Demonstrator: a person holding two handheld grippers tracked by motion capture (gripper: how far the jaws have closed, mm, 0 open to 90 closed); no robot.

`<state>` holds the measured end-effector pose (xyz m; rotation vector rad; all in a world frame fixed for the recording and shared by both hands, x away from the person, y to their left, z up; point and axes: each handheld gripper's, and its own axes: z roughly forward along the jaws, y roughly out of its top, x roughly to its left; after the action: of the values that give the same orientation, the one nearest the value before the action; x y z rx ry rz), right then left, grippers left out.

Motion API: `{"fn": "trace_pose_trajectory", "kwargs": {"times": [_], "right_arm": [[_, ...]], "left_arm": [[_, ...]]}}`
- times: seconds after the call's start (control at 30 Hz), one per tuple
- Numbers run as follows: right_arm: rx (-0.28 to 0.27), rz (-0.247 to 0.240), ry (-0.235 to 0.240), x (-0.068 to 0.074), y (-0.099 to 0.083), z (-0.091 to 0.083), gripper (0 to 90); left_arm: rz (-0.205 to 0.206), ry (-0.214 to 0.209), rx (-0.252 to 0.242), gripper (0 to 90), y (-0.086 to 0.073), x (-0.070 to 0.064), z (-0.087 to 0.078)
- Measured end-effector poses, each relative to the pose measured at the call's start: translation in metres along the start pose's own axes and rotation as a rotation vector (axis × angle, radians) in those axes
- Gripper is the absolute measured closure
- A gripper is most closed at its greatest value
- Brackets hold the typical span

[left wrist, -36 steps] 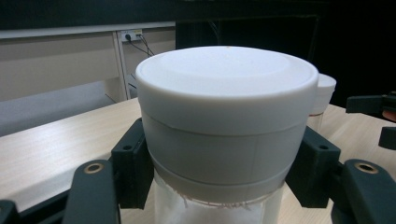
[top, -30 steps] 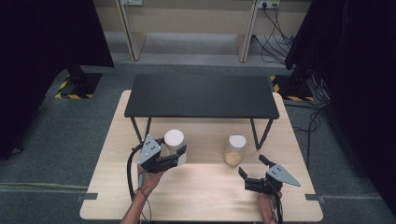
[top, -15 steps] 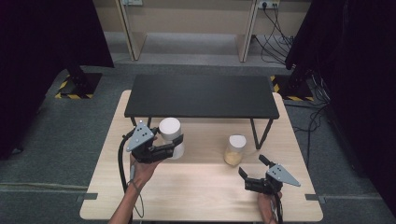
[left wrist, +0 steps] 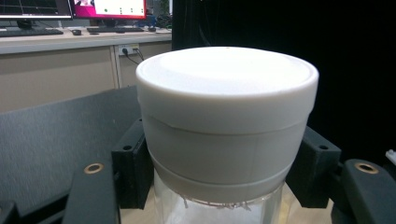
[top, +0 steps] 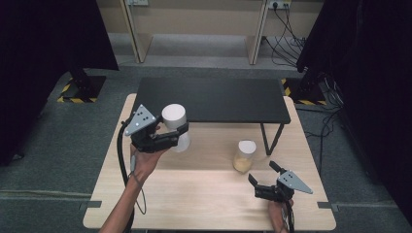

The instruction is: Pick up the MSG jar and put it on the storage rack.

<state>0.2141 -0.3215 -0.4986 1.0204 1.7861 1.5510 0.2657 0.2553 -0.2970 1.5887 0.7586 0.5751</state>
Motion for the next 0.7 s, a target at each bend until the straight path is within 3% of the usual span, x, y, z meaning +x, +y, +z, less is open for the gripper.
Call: {"fn": "trace_pose_trajectory", "kwargs": {"times": [0.47, 0.57, 0.7], "right_arm": [[0.002, 0.001, 0.005, -0.001, 0.000, 0.000, 0.4], [0.000, 0.005, 0.005, -0.001, 0.000, 0.000, 0.4], [-0.001, 0.006, 0.005, -0.001, 0.000, 0.000, 0.4]], "left_arm": [[0.010, 0.069, 0.009, 34.6, 0.038, 0.007, 0.026], [0.019, 0.098, 0.016, 34.5, 0.043, 0.008, 0.033], [-0.001, 0.137, 0.006, 34.5, 0.044, 0.012, 0.042]]}}
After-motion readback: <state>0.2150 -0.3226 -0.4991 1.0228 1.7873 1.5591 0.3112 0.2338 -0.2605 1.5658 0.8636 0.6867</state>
